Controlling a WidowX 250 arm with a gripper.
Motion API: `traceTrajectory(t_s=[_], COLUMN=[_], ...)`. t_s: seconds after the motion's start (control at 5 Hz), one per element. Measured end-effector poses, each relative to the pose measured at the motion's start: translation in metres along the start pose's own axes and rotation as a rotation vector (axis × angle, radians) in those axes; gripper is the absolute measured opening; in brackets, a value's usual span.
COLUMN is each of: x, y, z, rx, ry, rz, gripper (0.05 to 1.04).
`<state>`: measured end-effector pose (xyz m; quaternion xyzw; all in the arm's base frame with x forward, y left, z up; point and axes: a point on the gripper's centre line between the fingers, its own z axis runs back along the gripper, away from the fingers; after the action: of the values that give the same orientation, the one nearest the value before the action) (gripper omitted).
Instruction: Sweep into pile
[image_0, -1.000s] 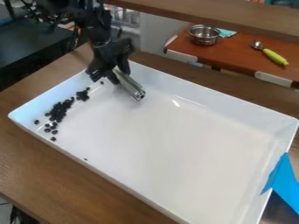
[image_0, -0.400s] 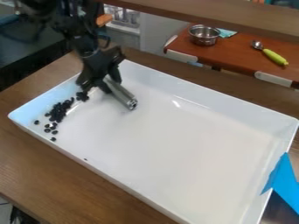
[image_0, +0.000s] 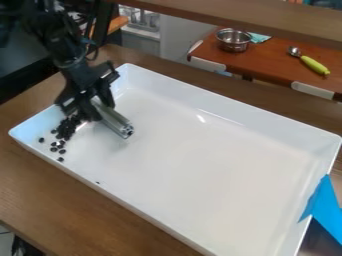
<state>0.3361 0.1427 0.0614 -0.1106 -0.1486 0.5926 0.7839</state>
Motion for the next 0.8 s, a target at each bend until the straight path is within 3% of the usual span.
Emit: traceTrajectory(t_s=[0.4, 0.6, 0.8], x=[-0.001, -0.015, -0.054], y=[0.029, 0.021, -0.009], z=[0.01, 0.012, 0.018], rx=[0.042, -0.051, -0.141], ry=[-0.005, 0.005, 0.039], rz=[0.037, 0.059, 0.008], gripper=[0.37, 0.37, 0.37])
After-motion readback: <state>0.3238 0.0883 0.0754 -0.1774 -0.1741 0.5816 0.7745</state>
